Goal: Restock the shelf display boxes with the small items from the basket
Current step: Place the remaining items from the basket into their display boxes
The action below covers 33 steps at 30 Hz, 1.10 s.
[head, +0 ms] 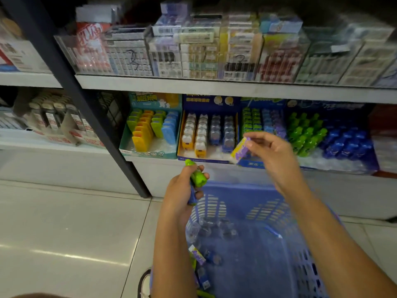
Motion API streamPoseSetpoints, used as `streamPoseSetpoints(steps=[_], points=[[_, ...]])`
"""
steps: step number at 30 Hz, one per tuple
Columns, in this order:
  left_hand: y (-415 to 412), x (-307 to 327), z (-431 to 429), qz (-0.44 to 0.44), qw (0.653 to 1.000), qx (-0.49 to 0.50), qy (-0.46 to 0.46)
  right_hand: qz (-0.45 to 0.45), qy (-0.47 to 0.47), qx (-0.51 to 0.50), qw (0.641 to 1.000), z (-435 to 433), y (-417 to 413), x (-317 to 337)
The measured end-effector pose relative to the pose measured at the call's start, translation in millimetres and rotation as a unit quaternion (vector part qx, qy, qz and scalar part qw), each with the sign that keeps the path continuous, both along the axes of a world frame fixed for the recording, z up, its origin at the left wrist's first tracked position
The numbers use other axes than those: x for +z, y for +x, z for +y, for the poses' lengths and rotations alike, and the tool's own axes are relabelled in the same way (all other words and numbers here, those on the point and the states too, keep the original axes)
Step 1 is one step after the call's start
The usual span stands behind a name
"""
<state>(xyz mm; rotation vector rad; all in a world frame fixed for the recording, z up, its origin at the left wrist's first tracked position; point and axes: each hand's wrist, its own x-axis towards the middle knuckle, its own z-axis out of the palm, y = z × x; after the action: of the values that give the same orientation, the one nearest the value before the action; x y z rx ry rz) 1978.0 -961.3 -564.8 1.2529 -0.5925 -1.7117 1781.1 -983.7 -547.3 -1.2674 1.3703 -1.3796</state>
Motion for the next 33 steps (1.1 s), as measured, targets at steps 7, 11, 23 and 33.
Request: streamPoseSetpoints(steps=[7, 11, 23, 33], points=[[-22.6, -4.6, -4.0, 0.0, 0.999, -0.05, -0.007, 0.148, -0.069, -0.08, 0.983, -4.5, -71.5, 24.4], [-41.5, -6.3, -2.2, -0.001, 0.996, -0.088, -0.007, 0.204, -0.083, -0.111, 0.969, 2.2, -102.7, 30.1], [-80.6, -6.1, 5.7, -0.023, 0.988, -0.155, -0.011, 0.37, -0.015, -0.036, 0.928, -32.8, -107.7, 12.5], [-80.6, -9.0, 3.5, -0.006, 0.986, -0.159, -0.047, 0.391, 0.021, 0.0, 0.92, -33.2, -109.9, 10.3]])
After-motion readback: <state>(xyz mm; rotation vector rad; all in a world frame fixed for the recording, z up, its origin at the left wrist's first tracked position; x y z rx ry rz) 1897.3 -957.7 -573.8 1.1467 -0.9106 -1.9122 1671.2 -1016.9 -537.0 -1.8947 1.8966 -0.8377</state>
